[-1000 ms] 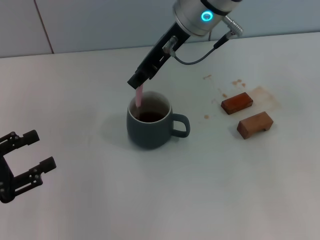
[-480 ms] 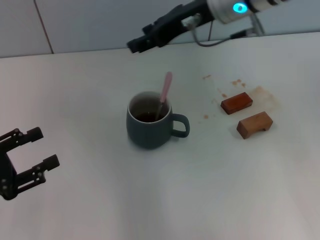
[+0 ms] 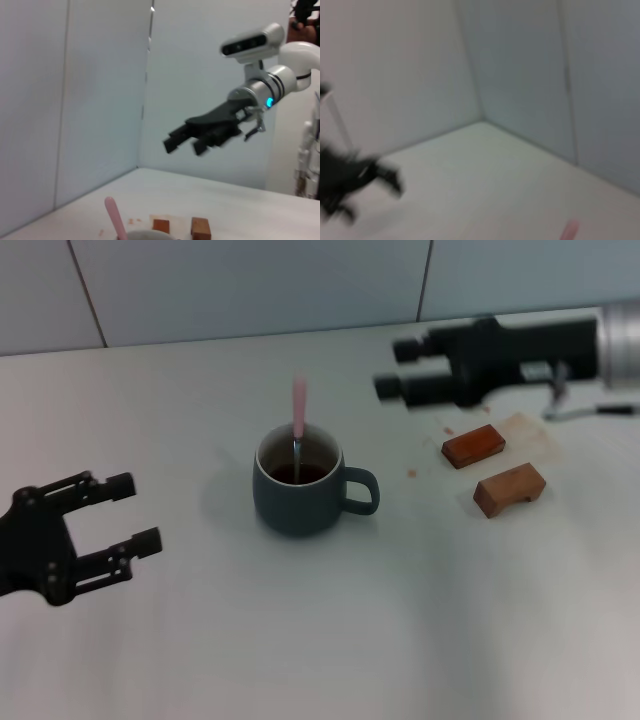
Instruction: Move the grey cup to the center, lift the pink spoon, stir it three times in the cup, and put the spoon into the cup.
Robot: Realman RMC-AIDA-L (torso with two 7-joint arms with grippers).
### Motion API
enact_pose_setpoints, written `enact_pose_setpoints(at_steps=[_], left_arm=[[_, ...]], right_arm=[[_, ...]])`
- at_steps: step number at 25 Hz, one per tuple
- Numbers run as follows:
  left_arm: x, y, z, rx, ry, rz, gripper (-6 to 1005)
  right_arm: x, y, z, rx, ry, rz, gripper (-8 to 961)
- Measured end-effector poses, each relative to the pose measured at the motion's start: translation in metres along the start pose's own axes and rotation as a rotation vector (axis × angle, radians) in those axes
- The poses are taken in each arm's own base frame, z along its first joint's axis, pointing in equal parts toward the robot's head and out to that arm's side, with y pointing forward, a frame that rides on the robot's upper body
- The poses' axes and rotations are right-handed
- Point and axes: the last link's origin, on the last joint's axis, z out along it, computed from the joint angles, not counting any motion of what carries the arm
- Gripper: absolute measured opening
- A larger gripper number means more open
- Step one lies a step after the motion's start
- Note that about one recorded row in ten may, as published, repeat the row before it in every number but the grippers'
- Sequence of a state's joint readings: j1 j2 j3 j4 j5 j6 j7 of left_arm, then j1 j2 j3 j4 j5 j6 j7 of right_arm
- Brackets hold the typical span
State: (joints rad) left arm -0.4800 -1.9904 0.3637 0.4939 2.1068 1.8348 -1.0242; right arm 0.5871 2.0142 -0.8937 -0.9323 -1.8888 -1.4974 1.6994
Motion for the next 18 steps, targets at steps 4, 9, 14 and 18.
enact_pose_setpoints(at_steps=[4, 9, 14, 18], left_arm=[[0.015, -0.019, 0.015, -0.045, -0.076, -0.015, 715], [0.04, -0.042, 0.031, -0.084, -0.187, -0.014, 715], [0.052, -0.056, 0.025, -0.056, -0.231, 0.012, 715], [0.056, -0.061, 0.013, -0.028, -0.24, 0.008, 715]], right_arm=[[0.034, -0.001, -0.013, -0.025, 0.038, -0.023, 695], [0.048, -0.004, -0.018, -0.052, 0.082, 0.003, 725], [0.051, -0.002, -0.024, -0.069, 0.097, -0.017, 731], [0.051, -0.003, -0.029, -0.073, 0.102, -0.016, 731]])
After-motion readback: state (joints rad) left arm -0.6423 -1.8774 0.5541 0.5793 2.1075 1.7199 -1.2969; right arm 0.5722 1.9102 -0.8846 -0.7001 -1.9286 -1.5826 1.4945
